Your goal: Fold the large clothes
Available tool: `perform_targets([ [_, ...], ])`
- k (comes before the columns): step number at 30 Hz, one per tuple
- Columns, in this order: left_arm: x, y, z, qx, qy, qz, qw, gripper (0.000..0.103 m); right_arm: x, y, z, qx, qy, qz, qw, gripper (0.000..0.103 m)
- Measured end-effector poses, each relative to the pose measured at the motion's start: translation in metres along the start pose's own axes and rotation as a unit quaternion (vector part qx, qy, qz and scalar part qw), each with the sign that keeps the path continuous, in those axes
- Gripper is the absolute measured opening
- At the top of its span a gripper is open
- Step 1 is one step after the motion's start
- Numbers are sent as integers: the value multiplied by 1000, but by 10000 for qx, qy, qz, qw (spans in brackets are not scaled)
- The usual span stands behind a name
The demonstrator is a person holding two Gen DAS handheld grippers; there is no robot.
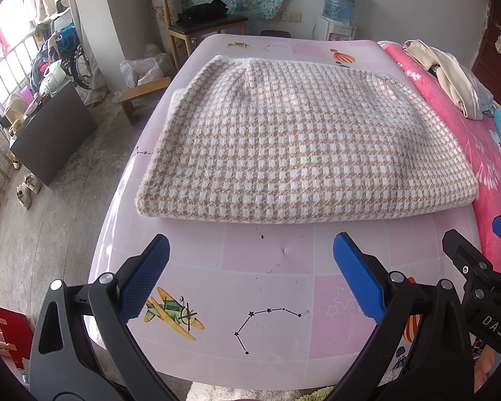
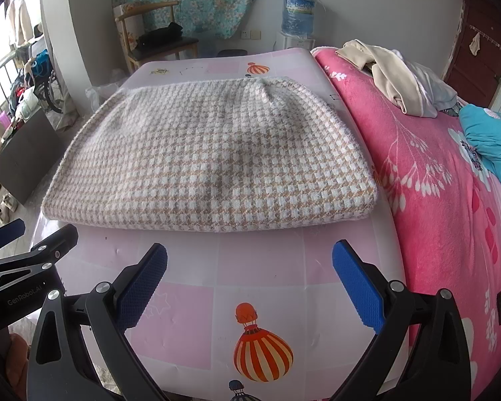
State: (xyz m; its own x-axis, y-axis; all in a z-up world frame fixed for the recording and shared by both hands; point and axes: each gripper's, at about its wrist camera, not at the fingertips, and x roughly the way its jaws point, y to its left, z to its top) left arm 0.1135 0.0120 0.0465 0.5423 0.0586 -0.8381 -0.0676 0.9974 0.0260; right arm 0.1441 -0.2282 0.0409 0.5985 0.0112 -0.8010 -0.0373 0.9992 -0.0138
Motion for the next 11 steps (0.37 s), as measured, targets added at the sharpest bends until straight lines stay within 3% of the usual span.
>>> perform_targets([
  [11, -1, 1, 1, 2, 8, 0, 10000, 95, 0, 0, 0, -3, 4, -6, 10000, 97],
])
